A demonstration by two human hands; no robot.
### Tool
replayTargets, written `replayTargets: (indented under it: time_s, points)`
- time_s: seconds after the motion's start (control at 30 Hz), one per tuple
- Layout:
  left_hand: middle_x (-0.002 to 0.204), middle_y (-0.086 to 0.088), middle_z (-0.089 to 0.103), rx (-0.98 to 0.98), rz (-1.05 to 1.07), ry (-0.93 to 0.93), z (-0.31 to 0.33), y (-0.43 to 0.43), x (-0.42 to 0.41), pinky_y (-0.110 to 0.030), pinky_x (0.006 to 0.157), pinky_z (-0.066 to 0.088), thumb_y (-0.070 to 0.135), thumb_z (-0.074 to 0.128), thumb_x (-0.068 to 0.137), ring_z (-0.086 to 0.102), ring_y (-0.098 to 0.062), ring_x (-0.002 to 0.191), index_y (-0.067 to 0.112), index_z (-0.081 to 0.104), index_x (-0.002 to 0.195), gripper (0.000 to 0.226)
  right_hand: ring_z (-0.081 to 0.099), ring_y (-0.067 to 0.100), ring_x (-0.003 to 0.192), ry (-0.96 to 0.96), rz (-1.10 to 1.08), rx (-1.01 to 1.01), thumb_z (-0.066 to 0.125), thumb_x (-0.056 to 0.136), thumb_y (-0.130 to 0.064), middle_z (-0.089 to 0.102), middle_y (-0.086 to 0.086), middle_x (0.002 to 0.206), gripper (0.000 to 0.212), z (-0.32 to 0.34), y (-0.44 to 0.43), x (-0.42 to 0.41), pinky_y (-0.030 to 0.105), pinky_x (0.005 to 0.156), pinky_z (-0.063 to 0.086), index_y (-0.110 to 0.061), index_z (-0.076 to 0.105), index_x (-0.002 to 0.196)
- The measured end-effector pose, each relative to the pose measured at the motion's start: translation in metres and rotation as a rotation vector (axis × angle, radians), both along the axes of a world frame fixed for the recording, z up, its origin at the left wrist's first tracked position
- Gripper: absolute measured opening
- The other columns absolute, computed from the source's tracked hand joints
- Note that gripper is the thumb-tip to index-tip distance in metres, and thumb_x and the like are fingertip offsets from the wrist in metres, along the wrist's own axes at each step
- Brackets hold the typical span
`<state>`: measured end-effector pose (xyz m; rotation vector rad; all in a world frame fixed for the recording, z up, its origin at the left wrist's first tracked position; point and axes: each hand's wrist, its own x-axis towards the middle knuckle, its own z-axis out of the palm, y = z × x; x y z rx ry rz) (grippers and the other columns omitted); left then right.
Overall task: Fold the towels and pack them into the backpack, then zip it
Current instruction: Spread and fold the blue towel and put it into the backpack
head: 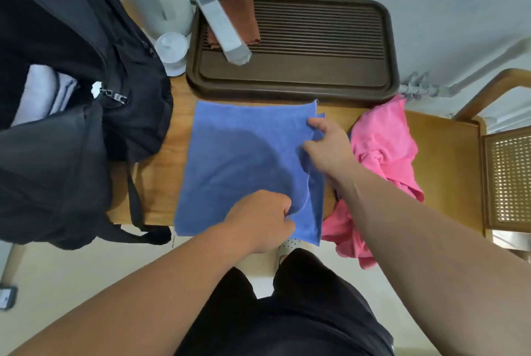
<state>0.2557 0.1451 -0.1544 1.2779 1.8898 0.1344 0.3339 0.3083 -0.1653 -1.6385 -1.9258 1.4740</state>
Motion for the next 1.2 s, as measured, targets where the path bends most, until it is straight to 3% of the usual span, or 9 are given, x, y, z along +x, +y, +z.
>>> replayTargets:
  time_s: [0.13, 0.27, 0.4, 0.57, 0.67, 0.8, 0.97, 1.1, 1.2]
  points:
    - [0.079, 0.003, 0.051, -0.088, -0.149, 0.041, -0.04, 0.003, 0.019, -0.031, 0.055, 0.03, 0.02, 0.052, 0.09, 0.045, -0.019, 0.067, 0.02, 0.041, 0.073, 0.02, 0.05, 0.022, 0.076, -0.174, 0.19, 0.006, 0.066, 0.078, 0.004, 0.053, 0.009, 0.087, 0.012, -0.032, 0.006, 0.011, 0.011, 0.053, 0.038, 0.0, 0.055, 0.082]
    - [0.077, 0.004, 0.049, -0.075, -0.146, 0.047, -0.057, 0.0, 0.019, -0.029, 0.053, 0.028, 0.02, 0.051, 0.089, 0.042, -0.016, 0.065, 0.022, 0.037, 0.069, 0.025, 0.054, 0.015, 0.082, -0.142, 0.242, 0.039, 0.066, 0.078, -0.002, 0.053, 0.007, 0.101, 0.016, -0.052, 0.012, 0.01, 0.01, 0.062, 0.039, 0.001, 0.06, 0.093]
    - [0.057, 0.003, 0.038, 0.007, -0.076, -0.063, -0.042, -0.001, 0.016, -0.028, 0.049, 0.023, 0.024, 0.055, 0.078, 0.029, -0.015, 0.053, 0.017, 0.034, 0.062, 0.027, 0.054, 0.031, 0.101, -0.083, 0.185, 0.168, 0.055, 0.077, 0.008, 0.059, 0.02, 0.108, 0.022, -0.039, 0.013, 0.01, 0.036, 0.087, 0.044, 0.013, 0.061, 0.098]
    - [0.052, 0.003, 0.025, 0.106, -0.056, -0.189, -0.025, 0.011, 0.022, -0.033, 0.05, 0.019, 0.021, 0.055, 0.073, 0.021, -0.014, 0.054, 0.013, 0.027, 0.059, 0.033, 0.053, 0.012, 0.11, 0.0, 0.085, 0.282, 0.057, 0.076, 0.01, 0.057, 0.0, 0.117, 0.037, -0.017, 0.013, 0.018, 0.005, 0.089, 0.035, 0.006, 0.067, 0.111]
    - [0.053, 0.003, 0.037, 0.039, -0.151, -0.179, -0.031, 0.019, 0.034, -0.033, 0.049, 0.028, 0.031, 0.057, 0.079, 0.03, -0.016, 0.053, 0.013, 0.035, 0.061, 0.034, 0.052, 0.018, 0.116, -0.157, 0.126, 0.279, 0.057, 0.077, 0.005, 0.054, 0.006, 0.13, 0.036, -0.024, 0.018, 0.027, 0.012, 0.087, 0.031, 0.001, 0.067, 0.112]
    - [0.086, 0.0, 0.061, -0.149, -0.257, -0.114, -0.046, 0.018, 0.037, -0.041, 0.071, 0.052, 0.054, 0.054, 0.085, 0.058, -0.022, 0.077, 0.014, 0.06, 0.084, 0.04, 0.044, 0.033, 0.129, -0.493, 0.408, 0.097, 0.064, 0.083, -0.018, 0.035, 0.013, 0.145, 0.027, -0.036, 0.016, 0.03, 0.033, 0.102, 0.041, -0.006, 0.058, 0.107]
    - [0.102, 0.002, 0.058, 0.06, -0.003, 0.127, -0.054, 0.019, -0.005, -0.039, 0.08, 0.049, 0.038, 0.055, 0.094, 0.057, -0.024, 0.097, 0.023, 0.06, 0.099, 0.017, 0.03, 0.037, 0.137, -0.542, 0.532, 0.349, 0.059, 0.091, -0.039, 0.021, 0.01, 0.16, 0.054, -0.022, 0.004, 0.004, 0.047, 0.107, 0.034, -0.014, 0.05, 0.138]
    - [0.126, -0.004, 0.052, 0.134, 0.085, 0.368, -0.054, 0.032, -0.053, -0.045, 0.094, 0.045, 0.041, 0.059, 0.091, 0.049, -0.03, 0.116, 0.022, 0.055, 0.126, 0.04, 0.011, 0.03, 0.151, -0.574, 0.689, 0.327, 0.05, 0.096, -0.05, 0.004, 0.006, 0.167, 0.07, -0.031, 0.015, -0.02, 0.052, 0.115, 0.024, -0.018, 0.028, 0.154]
    - [0.16, -0.006, 0.027, 0.048, 0.058, 0.471, -0.055, 0.045, -0.081, -0.049, 0.113, 0.032, 0.049, 0.055, 0.093, 0.03, -0.031, 0.141, 0.024, 0.037, 0.148, 0.063, -0.005, 0.03, 0.154, -0.679, 0.747, 0.248, 0.041, 0.097, -0.061, -0.007, 0.005, 0.168, 0.081, -0.05, 0.028, -0.024, 0.055, 0.121, 0.011, -0.024, 0.007, 0.16]
